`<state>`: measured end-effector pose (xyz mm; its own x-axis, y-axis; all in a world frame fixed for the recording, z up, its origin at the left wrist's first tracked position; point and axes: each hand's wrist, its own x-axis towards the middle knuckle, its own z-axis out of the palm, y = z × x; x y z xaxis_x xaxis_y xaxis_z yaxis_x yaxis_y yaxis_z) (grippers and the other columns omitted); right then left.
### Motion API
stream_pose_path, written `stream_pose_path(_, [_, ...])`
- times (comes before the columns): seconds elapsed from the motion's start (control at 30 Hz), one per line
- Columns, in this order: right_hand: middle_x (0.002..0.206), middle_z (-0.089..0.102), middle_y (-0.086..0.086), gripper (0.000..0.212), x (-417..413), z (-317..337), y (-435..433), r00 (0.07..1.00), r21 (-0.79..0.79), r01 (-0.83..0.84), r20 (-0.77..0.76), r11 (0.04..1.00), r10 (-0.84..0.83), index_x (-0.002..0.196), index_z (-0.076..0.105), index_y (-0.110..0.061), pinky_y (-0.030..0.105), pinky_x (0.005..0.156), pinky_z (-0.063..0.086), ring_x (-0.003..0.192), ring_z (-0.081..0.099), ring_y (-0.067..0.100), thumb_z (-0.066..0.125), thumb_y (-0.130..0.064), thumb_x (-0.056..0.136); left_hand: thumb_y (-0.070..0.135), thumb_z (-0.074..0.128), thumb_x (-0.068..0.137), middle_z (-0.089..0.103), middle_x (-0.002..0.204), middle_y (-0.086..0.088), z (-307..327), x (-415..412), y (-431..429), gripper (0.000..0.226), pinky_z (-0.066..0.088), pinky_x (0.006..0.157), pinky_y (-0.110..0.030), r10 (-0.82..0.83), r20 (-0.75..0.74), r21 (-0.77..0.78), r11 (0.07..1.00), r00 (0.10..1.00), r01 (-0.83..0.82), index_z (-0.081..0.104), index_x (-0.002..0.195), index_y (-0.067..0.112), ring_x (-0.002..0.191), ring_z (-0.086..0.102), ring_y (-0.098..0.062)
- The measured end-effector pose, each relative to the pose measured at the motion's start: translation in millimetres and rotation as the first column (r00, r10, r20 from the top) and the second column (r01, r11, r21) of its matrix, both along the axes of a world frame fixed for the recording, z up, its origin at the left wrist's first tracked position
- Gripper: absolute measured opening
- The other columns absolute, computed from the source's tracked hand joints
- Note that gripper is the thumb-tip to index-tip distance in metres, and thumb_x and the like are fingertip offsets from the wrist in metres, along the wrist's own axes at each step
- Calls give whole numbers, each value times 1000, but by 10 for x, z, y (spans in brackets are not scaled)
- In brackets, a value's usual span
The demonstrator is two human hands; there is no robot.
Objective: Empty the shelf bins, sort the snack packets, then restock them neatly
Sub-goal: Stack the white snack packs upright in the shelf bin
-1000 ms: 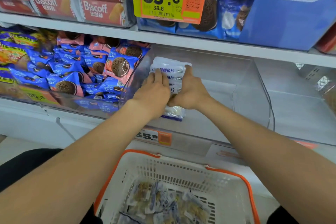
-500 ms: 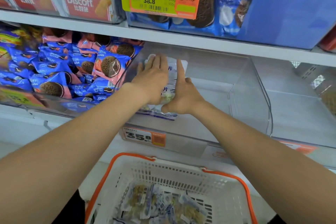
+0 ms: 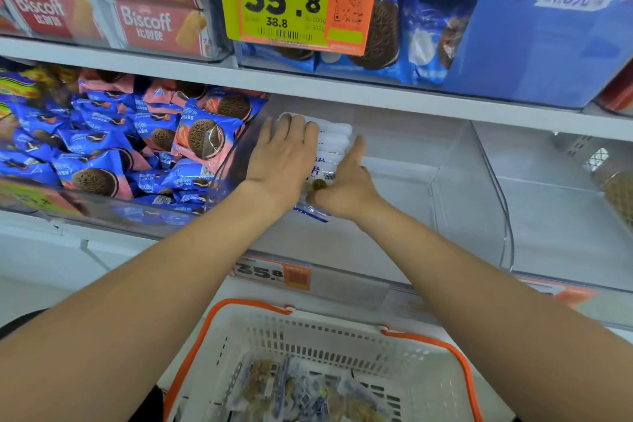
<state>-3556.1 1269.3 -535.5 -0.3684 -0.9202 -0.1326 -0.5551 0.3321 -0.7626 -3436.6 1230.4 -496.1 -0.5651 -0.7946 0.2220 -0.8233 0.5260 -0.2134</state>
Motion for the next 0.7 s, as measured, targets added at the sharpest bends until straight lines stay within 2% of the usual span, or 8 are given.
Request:
stream_pose_path(0.07, [116, 62, 6, 118, -47, 4, -7, 999, 31, -33, 4, 999, 33, 154, 5, -28, 44, 95, 56, 115, 59, 32, 80, -30, 63, -7, 57, 81, 30, 157, -20, -37, -17, 36, 77, 23, 125, -50, -10, -5, 10, 1000, 1000, 10, 25, 150, 3, 149, 30, -40])
stream_pose_path(0.13, [104, 65, 4, 94, -57, 19, 28, 998, -75, -42, -43, 996, 39, 147, 24, -21, 41, 83, 58, 104, 65, 29, 82, -20, 73, -3, 73, 78, 22, 164, -19, -60, -1, 38, 96, 27, 122, -50, -12, -3, 49, 999, 1000, 12, 16, 155, 4, 153, 24, -39])
stream_pose_path(0.23, [105, 62, 4, 86, -44, -4, 107, 992, -193, 11, -118, 981, -34, 136, 34, -32, 36, 67, 49, 95, 59, 26, 86, -22, 68, 17, 82, 81, -3, 172, -18, -54, 56, 12, 120, 23, 124, -50, -3, 31, 146, 989, 1000, -2, -5, 163, 5, 158, 8, -40])
stream_pose_path(0.37, [107, 52, -4, 92, -13, 13, 149, 997, 41, 74, 6, 996, -74, 124, 34, -28, 41, 96, 48, 113, 48, 24, 95, -44, 57, 46, 88, 75, 2, 172, -22, -115, 58, -48, 120, 14, 128, -55, -27, 34, 153, 988, 999, 22, 10, 159, 6, 159, 3, -42])
stream_pose_path(0.4, [110, 52, -4, 93, -13, 30, 153, 993, 71, 91, 69, 993, -96, 123, 35, -24, 40, 98, 50, 114, 51, 22, 96, -44, 55, 44, 88, 75, 9, 171, -21, -116, 49, -48, 117, 19, 126, -54, -36, 38, 126, 992, 999, 31, 13, 157, 6, 158, 10, -42])
stream_pose_path(0.5, [110, 64, -2, 77, -47, 26, 116, 963, 18, 90, 252, 996, -92, 119, 44, -18, 28, 72, 53, 101, 64, 17, 95, -24, 63, 27, 87, 75, 21, 168, -19, -95, 35, -24, 112, 28, 121, -53, -63, 77, 44, 997, 995, 60, 14, 157, 4, 154, 22, -39])
stream_pose_path(0.6, [101, 71, -1, 55, -154, 60, 85, 969, 60, -19, 249, 998, 3, 116, 59, -15, 29, 67, 57, 94, 69, 18, 84, -11, 67, 7, 79, 80, -4, 174, -14, -112, 76, -66, 118, 15, 127, -55, -79, 74, 115, 991, 994, 71, -4, 164, 7, 160, 3, -36])
stream_pose_path(0.7, [109, 74, 11, 41, -204, 158, 111, 971, 145, -158, 203, 977, 127, 117, 68, -11, 26, 70, 54, 90, 65, 22, 66, -9, 76, 11, 77, 85, -16, 173, -10, -97, 119, -109, 120, 3, 129, -57, -104, 19, 222, 970, 994, 98, -12, 165, 13, 160, -11, -35])
